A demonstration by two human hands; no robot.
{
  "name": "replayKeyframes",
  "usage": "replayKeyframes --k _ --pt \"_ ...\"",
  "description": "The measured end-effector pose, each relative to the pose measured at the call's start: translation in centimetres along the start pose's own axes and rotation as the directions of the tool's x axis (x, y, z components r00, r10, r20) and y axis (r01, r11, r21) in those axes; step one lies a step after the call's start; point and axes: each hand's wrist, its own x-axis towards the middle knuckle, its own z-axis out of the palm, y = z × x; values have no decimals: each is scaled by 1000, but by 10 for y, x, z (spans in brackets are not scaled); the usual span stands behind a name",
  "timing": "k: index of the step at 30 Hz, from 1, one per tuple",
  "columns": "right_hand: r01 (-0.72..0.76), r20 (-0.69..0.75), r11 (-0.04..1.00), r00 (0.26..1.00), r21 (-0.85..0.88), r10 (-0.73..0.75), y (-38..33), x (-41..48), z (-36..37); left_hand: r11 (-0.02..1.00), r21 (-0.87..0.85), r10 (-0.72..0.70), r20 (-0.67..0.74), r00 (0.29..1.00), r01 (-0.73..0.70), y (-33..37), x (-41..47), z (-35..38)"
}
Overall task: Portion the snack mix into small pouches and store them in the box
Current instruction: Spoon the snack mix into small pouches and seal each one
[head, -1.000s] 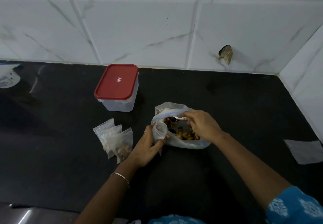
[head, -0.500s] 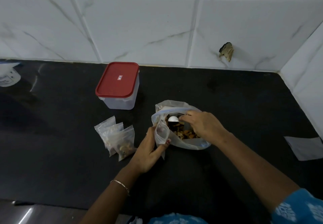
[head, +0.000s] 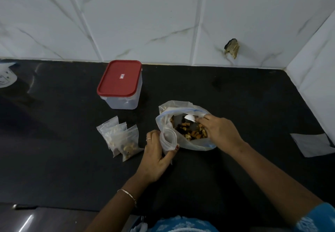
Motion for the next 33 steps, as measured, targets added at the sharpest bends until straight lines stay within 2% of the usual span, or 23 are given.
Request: replayKeyframes --k 3,5,7,10,14,17,19,23,25,27,31,33 --pt "-77 -32 977 996 200 85 -5 -4 3 999 16 -42 62 997 41 -2 -5 6" --pt "-171 11 902 983 396 181 -12 -8 4 999 14 -47 88 995 46 -1 -6 8" --pt "-262 88 819 963 511 253 -17 -13 4 998 -18 -58 104 993 60 1 -5 9" --pt "-380 182 709 922 594 342 -20 -17 7 991 -73 -99 132 986 109 6 -2 8" --pt "-499 328 544 863 674 385 -23 -20 14 980 -115 -135 202 970 160 15 0 5" --pt "-549 379 435 825 714 419 -29 -20 17 975 -113 -158 256 954 192 22 1 1" --pt "-536 338 499 834 681 435 -33 -21 18 972 -115 -168 278 946 207 27 1 -1" --pt "-411 149 753 907 513 394 -48 -28 21 965 -146 -167 296 940 218 28 3 1" --pt "-381 109 776 918 503 381 -52 -30 24 957 -172 -172 305 936 232 25 3 1" --pt "-430 154 685 891 589 427 -52 -26 25 959 -169 -169 312 935 229 27 2 0" --pt "-590 411 235 747 773 524 -47 -16 17 974 -129 -136 332 934 188 28 3 0" --pt "-612 484 109 710 783 511 -47 -14 12 977 -141 -115 287 951 161 25 2 1"
